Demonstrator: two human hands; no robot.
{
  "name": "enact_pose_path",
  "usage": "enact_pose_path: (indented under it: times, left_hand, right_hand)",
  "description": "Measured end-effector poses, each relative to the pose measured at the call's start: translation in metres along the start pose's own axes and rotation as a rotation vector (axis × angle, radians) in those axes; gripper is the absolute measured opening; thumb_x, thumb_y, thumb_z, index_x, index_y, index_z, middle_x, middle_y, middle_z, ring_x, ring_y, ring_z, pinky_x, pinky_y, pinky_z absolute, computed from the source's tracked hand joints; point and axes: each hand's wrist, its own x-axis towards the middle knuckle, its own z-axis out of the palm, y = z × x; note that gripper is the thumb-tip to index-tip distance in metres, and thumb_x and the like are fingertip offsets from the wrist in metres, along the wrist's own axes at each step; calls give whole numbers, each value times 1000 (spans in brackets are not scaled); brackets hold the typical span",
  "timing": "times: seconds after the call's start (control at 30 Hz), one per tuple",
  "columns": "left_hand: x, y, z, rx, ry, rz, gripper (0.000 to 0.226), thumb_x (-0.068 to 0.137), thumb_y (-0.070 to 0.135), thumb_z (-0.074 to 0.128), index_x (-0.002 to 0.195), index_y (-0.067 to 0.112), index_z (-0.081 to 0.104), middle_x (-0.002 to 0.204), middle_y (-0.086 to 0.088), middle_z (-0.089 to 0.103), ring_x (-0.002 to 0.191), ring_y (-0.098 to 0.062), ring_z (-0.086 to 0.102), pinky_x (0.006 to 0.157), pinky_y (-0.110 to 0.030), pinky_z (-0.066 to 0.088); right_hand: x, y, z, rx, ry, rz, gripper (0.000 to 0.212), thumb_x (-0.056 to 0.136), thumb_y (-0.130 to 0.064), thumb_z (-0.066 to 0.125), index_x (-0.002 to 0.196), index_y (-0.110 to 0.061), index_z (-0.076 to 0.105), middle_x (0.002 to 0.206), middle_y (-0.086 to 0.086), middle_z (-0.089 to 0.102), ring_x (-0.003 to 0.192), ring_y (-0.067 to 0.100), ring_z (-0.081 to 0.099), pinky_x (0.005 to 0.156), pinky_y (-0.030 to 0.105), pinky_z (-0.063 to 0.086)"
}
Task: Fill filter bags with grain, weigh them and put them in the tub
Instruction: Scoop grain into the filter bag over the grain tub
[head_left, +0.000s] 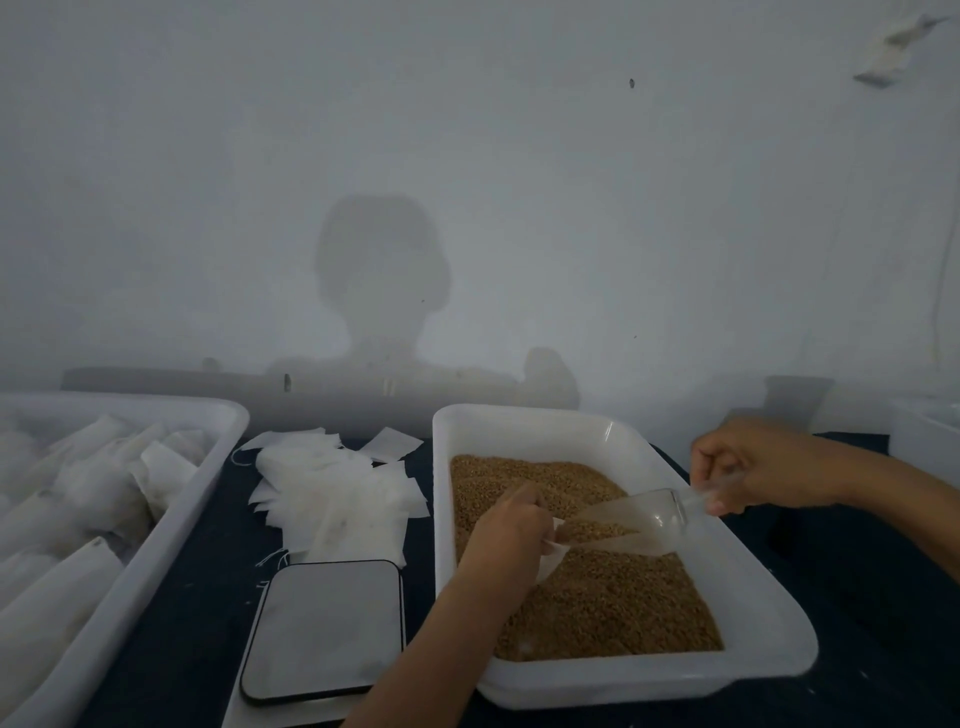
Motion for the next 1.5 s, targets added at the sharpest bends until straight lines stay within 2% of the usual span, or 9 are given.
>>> enact_pose_path:
  times: [0.27,0.43,0.6,0.9,1.03,1.13,1.23,1.37,1.5]
  left_hand:
    - [0,0,0,60,-8,23,11,89,10,59,94,4,67,110,-3,54,103,-15,47,74,-14,31]
    - [0,1,-1,55,-15,11,9,88,9,60,85,15,55,110,-1,54,97,-12,49,73,-15,32]
    - [-1,1,0,79,-5,42,10,88,10,61,94,5,66,111,-2,55,103,-13,48,76,-12,29]
    - [1,0,0,39,-39,-18,12,87,6,61,98,3,64,111,-6,55,101,-16,50,75,-15,32]
    - [1,-2,2,-24,-37,-69,6,86,8,62,92,10,61,108,-4,55,95,-14,52,77,-17,38]
    - [2,-2,3,-167,14,-141,4,88,2,58,87,5,61,108,1,48,85,-7,50,72,-8,41]
    - [4,-2,-3,-362,75,-249,20,89,2,56,73,14,51,101,2,48,83,-6,46,64,-2,37]
    - [6,-4,-10,-593,73,-390,25,93,12,52,71,22,45,84,0,52,80,-15,48,68,-24,39]
    - [6,-3,-15,-767,58,-471,21,94,12,49,74,20,49,80,1,52,78,-15,49,63,-25,40]
  right_hand:
    - [1,-5,-1,-44,20,6,9,79,-12,73,80,-17,65,72,0,69,65,8,64,68,26,51]
    - [2,-7,-4,-79,39,15,12,78,-12,74,78,-20,65,75,1,71,67,8,65,70,25,50]
    - [3,-10,-4,-96,47,19,13,77,-13,75,77,-21,64,74,-2,69,66,5,63,66,20,48]
    - [3,-17,-3,-239,147,23,23,73,-20,77,73,-33,59,76,-14,59,71,-1,53,73,29,46]
    - [6,-15,-2,-282,176,15,24,74,-23,77,73,-35,56,76,-16,58,71,-2,52,65,24,41]
    - [6,-4,0,-202,119,61,17,78,-21,73,80,-29,58,80,-10,61,74,5,57,66,24,43]
    - [5,5,19,135,80,160,8,88,-14,63,90,-16,56,86,3,64,73,12,61,62,23,49]
    - [21,6,69,214,116,253,7,94,-14,54,99,-14,48,96,7,61,80,16,60,70,26,53]
    - [46,0,120,191,178,205,10,97,-29,48,94,-21,42,90,-4,55,73,7,52,56,16,40]
